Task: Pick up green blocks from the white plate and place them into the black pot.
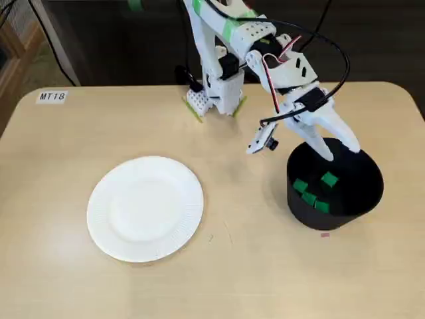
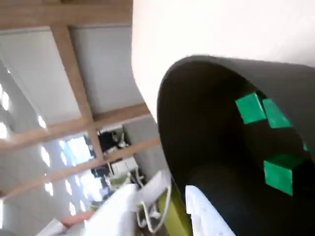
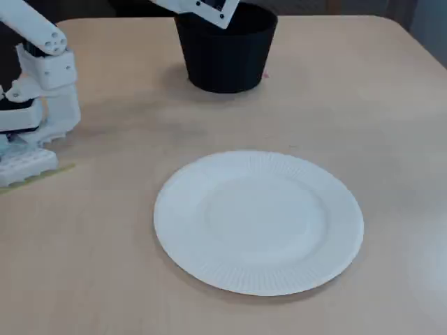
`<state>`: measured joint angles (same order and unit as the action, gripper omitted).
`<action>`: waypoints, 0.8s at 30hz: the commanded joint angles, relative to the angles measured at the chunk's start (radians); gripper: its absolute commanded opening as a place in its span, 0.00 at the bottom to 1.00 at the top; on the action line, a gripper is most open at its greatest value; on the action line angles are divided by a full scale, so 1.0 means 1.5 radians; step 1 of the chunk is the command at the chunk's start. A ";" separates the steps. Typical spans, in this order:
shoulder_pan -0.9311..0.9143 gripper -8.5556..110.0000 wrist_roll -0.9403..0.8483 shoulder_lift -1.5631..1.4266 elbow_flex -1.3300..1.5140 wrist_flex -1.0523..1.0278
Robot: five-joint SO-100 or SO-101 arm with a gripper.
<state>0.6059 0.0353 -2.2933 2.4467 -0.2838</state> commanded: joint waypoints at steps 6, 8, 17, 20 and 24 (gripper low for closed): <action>-0.230 0.05 -0.035 -0.099 -0.301 -0.387; -0.298 0.05 -0.036 -0.125 -0.359 -0.494; -0.398 0.05 -0.051 -0.427 -0.013 -0.518; -0.389 0.05 -0.054 -0.520 0.115 -0.482; -0.397 0.05 -0.056 -0.635 0.234 -0.492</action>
<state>0.0199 -0.0383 -3.1615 2.7290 -1.0232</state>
